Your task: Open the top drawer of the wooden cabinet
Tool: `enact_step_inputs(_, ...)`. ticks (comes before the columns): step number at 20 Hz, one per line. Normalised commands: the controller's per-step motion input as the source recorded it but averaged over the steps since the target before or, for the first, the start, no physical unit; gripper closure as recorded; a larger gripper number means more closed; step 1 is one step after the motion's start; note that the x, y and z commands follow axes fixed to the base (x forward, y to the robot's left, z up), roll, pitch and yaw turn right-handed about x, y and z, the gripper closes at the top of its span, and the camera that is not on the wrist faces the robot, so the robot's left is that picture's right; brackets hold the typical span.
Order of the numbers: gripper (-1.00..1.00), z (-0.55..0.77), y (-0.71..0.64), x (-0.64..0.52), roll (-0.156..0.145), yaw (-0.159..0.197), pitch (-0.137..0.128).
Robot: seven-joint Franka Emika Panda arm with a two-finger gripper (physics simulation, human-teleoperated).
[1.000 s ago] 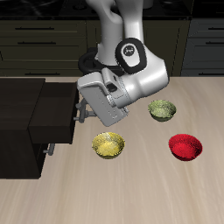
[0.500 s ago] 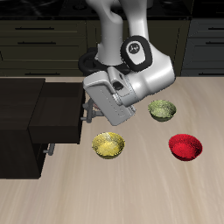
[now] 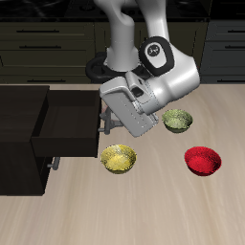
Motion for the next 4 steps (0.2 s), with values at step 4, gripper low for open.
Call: enact_step_inputs(4,1.00,0.13,0.30,-0.06,0.075,-0.021,-0.028)
